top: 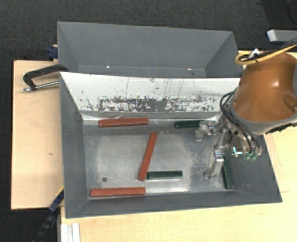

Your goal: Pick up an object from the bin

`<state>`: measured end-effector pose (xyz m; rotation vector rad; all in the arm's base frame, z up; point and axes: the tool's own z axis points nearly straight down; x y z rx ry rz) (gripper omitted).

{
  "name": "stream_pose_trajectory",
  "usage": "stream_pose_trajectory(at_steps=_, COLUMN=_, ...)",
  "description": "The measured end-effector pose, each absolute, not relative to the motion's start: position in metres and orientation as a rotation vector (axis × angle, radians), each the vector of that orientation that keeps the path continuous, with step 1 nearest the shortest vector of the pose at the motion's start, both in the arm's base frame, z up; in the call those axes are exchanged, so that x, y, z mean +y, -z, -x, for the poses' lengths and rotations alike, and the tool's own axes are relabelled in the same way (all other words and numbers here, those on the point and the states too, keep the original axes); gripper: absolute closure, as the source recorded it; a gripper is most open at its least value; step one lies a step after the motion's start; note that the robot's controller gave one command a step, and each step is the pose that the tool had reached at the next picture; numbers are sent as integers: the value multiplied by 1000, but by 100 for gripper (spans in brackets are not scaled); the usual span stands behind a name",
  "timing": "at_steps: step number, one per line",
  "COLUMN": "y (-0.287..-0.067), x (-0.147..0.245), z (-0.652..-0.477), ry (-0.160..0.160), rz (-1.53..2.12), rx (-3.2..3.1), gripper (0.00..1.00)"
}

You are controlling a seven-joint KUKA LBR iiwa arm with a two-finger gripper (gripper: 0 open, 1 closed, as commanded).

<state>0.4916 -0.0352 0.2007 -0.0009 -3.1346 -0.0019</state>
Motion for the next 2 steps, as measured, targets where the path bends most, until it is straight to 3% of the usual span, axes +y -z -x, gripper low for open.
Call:
stream_pose_trajectory(at_steps=1, y=-204, x=-35, z=-493, ry=1, rz=0, rx=-3143, gripper=0)
stream_pose_trajectory(at_steps=2, y=-146, x=-34, z=-501, ry=0, rz=-114, rx=-3145, gripper=0)
